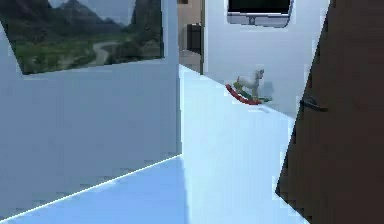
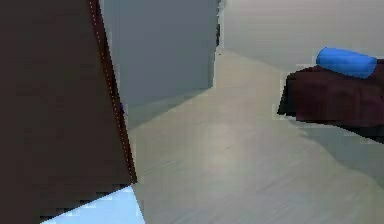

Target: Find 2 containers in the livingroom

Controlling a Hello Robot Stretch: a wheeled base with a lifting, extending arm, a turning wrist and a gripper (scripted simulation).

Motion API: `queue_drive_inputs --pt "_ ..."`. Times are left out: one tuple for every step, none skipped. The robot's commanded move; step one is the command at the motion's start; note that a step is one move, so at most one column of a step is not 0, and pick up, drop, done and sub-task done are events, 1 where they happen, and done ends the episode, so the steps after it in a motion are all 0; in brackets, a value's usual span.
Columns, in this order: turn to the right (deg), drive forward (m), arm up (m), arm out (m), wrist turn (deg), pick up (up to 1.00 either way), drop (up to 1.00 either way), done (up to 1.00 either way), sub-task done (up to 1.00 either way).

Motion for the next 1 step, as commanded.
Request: queue_drive_inputs --pt "9.0 0.0 0.0 0.0 0.0 0.0 0.0 0.0 0.0"
